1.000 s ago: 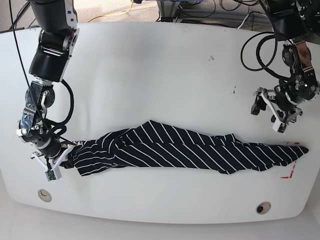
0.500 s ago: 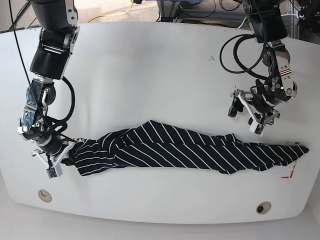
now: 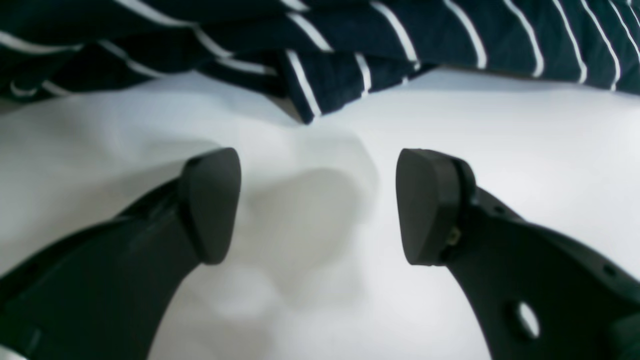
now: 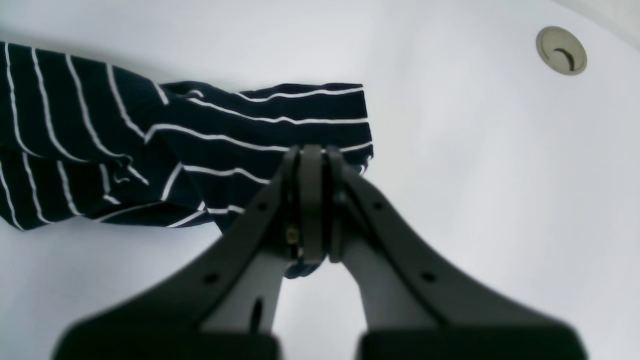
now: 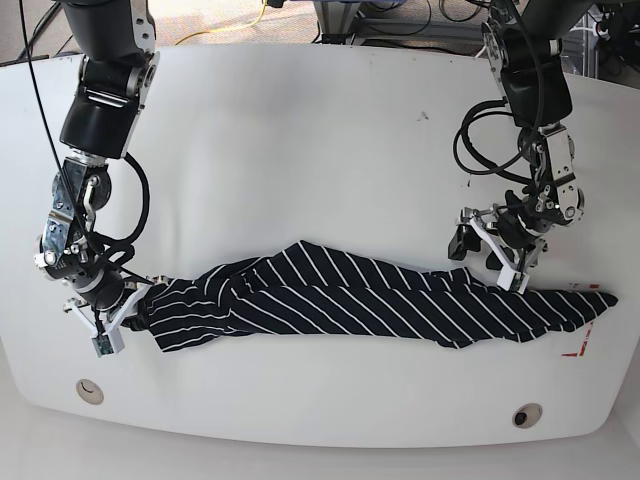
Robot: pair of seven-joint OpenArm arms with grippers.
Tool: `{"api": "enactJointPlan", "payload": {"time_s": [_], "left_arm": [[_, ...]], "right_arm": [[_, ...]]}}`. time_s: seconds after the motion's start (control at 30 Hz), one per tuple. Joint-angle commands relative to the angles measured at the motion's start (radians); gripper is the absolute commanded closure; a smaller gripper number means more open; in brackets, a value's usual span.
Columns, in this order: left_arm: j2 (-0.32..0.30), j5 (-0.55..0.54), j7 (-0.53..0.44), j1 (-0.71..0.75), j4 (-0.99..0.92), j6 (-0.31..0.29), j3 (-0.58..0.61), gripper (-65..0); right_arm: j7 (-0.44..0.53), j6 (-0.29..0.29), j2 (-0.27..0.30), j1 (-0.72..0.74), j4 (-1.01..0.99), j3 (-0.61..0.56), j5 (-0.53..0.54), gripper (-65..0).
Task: Layout the t-shirt on the table in an organized manner, then fold the t-shirt properly
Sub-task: 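Release the shirt end with the left gripper and lower it onto the shirt's middle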
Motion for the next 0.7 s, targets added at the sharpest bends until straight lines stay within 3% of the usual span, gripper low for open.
{"api": "enactJointPlan", "payload": {"time_s": [0.0,0.43,0.67], "left_arm": [[-0.01,-0.022,-0.031,-0.048,-0.009,-0.002,-0.002,-44.0],[-0.004,-0.02,-0.07,-0.137,-0.178,-0.002,0.004,-44.0],[-0.004,-0.026,-0.07,-0.134,-0.175,-0.002,0.11,-43.9]], "right_arm": [[0.022,0.002,0.015,0.029,0.021,0.004,0.008,0.0],[0.022,0.002,0.015,0.029,0.021,0.004,0.01,0.0],[0.022,0.002,0.015,0.03,0.021,0.004,0.01,0.0]]}}
